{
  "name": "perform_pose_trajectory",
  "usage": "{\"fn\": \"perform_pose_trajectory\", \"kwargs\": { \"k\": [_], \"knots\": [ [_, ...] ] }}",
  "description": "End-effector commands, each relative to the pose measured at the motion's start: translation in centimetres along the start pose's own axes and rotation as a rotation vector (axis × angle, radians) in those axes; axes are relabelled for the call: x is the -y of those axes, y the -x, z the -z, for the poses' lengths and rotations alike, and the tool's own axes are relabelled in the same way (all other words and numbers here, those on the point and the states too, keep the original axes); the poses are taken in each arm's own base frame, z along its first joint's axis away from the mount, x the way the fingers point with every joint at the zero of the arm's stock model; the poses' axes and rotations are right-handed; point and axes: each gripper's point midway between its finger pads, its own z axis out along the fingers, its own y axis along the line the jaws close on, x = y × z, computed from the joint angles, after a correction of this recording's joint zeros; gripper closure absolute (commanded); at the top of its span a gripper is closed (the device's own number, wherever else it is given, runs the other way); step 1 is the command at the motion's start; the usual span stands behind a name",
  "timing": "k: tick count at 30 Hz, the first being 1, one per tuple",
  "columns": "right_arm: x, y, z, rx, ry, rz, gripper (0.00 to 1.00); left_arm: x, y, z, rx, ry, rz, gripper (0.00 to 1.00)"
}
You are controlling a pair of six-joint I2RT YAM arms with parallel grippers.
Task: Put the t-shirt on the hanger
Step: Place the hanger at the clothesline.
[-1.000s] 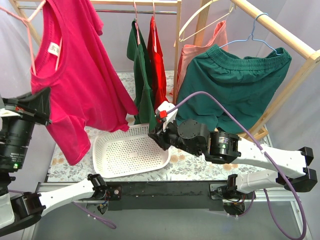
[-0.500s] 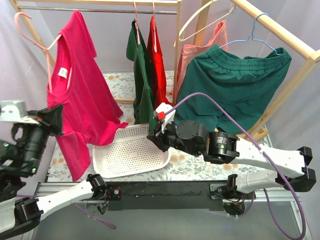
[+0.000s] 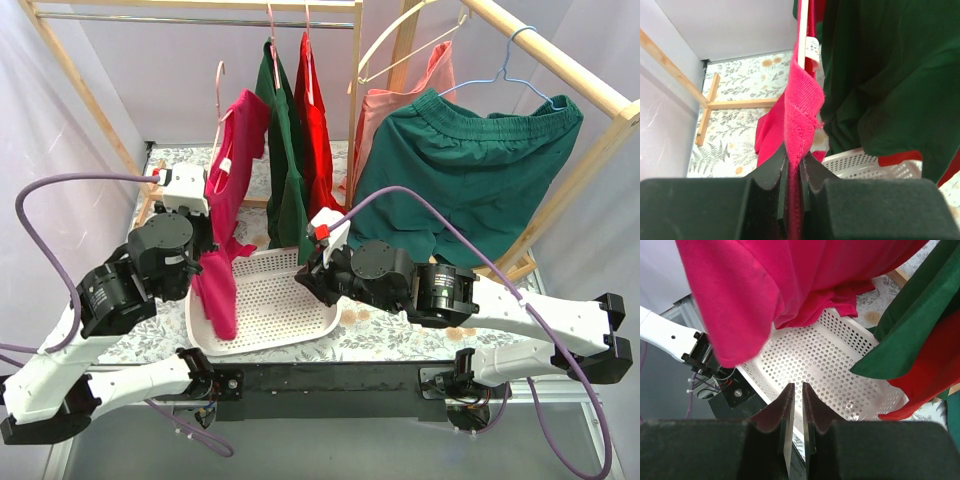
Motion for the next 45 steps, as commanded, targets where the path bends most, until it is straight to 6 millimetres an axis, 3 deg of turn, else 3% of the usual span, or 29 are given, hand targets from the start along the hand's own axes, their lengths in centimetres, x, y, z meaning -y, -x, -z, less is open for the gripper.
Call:
{"fn": "perform_pose_trajectory", "kwargs": {
  "k": [1, 4, 9, 14, 20, 26, 34, 45],
  "knots": [
    [0.0, 1.4, 1.2, 0.044, 0.014, -0.029, 0.81, 0.5, 3.6, -0.3, 0.094, 0.011, 0.104, 1.0],
    [0.0, 1.4, 1.4, 0.046, 0.018, -0.031, 0.81, 1.8, 3.8, -1.8, 0.068, 0.036, 0.054, 1.0],
    [0.1, 1.2, 1.7, 0.048, 0.022, -0.033, 0.81, 1.6, 6.3, -3.2, 0.15, 0.039, 0.08, 1.0],
    [0.0, 0.9, 2.0, 0.044, 0.032, -0.03, 0.82, 1.3, 7.2, -6.9, 0.143, 0.038, 0.109, 1.0],
    [0.3, 1.0, 2.5, 0.046, 0.029, -0.026, 0.82, 0.3, 10.5, -6.9, 0.254, 0.019, 0.181, 1.0],
    [0.4, 0.5, 2.6, 0.042, 0.029, -0.027, 0.82, -1.1, 11.9, -6.7, 0.293, 0.051, 0.185, 1.0],
    [0.0, 0.4, 2.3, 0.032, 0.044, -0.018, 0.82, -1.6, 11.6, -9.2, 0.241, 0.013, 0.211, 1.0],
    [0.2, 0.4, 2.7, 0.034, 0.043, -0.015, 0.82, -4.8, 10.3, -12.3, 0.205, -0.039, 0.294, 1.0]
  ]
}}
